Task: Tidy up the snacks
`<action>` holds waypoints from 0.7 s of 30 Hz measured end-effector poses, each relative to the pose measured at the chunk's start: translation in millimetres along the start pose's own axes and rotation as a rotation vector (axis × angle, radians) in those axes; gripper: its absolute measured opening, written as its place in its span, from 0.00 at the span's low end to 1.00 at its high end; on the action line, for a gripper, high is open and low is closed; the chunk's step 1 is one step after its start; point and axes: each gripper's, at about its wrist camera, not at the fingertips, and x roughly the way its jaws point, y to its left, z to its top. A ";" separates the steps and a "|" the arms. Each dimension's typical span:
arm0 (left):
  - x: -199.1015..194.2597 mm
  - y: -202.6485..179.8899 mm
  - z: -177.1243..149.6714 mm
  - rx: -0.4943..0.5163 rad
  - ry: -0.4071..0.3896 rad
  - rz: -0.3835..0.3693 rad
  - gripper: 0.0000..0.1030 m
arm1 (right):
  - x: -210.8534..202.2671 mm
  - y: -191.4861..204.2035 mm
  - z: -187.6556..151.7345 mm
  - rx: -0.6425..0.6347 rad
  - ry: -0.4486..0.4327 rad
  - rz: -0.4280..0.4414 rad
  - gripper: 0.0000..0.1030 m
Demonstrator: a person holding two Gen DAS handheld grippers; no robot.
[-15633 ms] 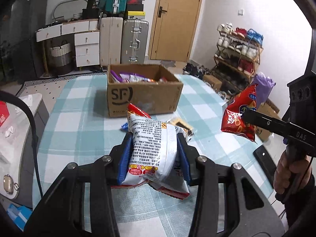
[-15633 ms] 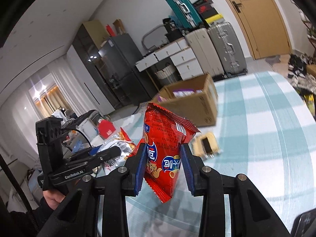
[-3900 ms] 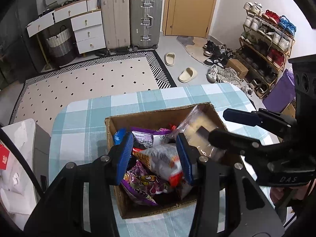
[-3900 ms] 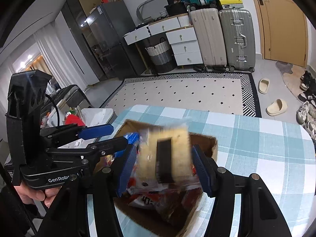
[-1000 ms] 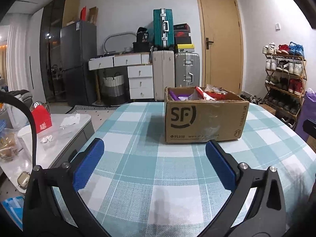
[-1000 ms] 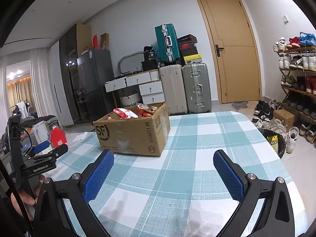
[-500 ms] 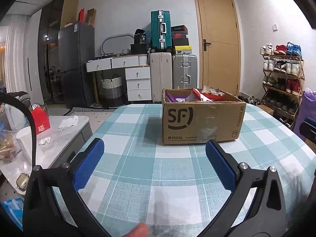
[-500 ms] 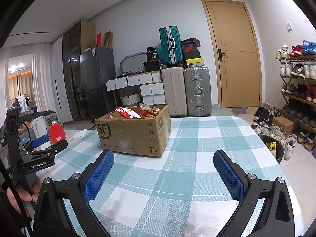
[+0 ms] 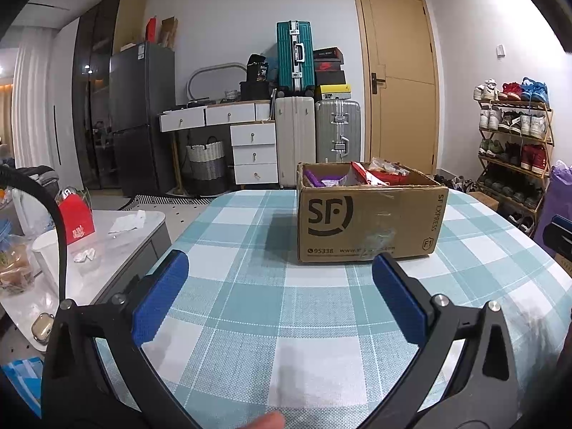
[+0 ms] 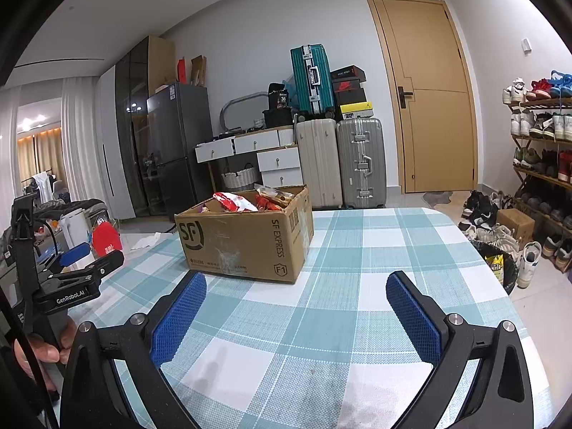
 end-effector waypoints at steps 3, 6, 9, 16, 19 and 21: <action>-0.2 0.0 -0.3 -0.002 -0.002 0.001 1.00 | 0.5 0.7 -0.3 0.001 0.000 0.001 1.00; -2.5 0.0 -0.6 -0.002 -0.007 0.005 1.00 | -0.1 -0.2 0.2 0.000 0.001 0.001 1.00; -1.8 -0.8 -0.9 0.002 -0.007 0.005 1.00 | 0.0 -0.2 0.3 0.001 0.001 0.000 1.00; -1.7 -1.6 -1.1 0.002 -0.007 0.006 1.00 | -0.3 -0.5 0.6 0.001 0.001 0.001 1.00; -1.4 -1.3 -1.3 0.002 -0.005 0.007 1.00 | 0.3 0.2 0.3 0.002 0.002 0.001 1.00; -0.7 -1.3 -2.1 0.001 -0.004 0.011 1.00 | -0.4 -0.5 0.7 0.002 0.002 0.001 1.00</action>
